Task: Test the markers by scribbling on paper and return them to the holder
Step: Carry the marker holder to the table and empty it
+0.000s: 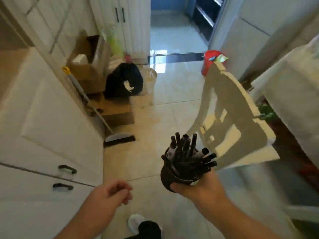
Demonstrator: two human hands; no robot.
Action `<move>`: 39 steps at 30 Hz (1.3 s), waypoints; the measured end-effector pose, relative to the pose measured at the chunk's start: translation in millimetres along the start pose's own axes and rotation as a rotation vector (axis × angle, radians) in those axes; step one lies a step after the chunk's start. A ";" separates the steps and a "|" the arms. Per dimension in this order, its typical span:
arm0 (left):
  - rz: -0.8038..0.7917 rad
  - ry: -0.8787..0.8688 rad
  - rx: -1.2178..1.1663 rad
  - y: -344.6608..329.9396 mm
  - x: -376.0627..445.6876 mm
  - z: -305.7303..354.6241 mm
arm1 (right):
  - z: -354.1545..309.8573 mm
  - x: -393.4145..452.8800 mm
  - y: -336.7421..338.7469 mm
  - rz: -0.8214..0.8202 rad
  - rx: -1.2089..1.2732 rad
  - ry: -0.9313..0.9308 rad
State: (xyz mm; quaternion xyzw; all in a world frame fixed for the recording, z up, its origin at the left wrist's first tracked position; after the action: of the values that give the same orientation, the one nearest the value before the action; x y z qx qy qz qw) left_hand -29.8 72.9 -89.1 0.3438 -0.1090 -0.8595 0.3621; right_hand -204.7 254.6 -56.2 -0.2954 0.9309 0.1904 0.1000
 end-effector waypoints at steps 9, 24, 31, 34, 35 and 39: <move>-0.233 -0.214 0.089 -148.2 -85.9 52.3 | 76.1 -132.6 161.3 0.370 0.251 -0.013; -0.659 -0.425 0.228 -368.5 -171.0 137.1 | 160.3 -233.4 346.5 0.982 0.450 -0.189; -0.819 -0.483 0.284 -476.1 -145.3 207.9 | 182.0 -193.1 429.7 1.081 0.411 -0.251; -0.847 -0.511 0.305 -516.6 -126.7 239.9 | 183.8 -166.0 462.2 1.119 0.390 -0.263; -0.857 -0.532 0.326 -529.3 -121.3 250.2 | 183.7 -157.5 472.1 1.126 0.381 -0.266; -0.889 -0.587 0.386 -573.0 -110.4 289.2 | 185.9 -130.8 510.7 1.131 0.382 -0.305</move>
State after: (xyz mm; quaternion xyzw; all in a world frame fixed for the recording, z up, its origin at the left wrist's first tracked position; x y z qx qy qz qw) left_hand -482.0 541.3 -68.7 0.1634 -0.2050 -0.9533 -0.1498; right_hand -385.8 783.0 -35.0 0.2977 0.9363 0.0840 0.1666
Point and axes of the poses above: each hand's wrist, its own x-axis towards the middle knuckle, its own y-axis out of the back of the hand, z = x × y, the point moved 1 cm from there along x, towards the middle knuckle, and after that the axes turned 11 degrees about z, right-handed, at the moved point
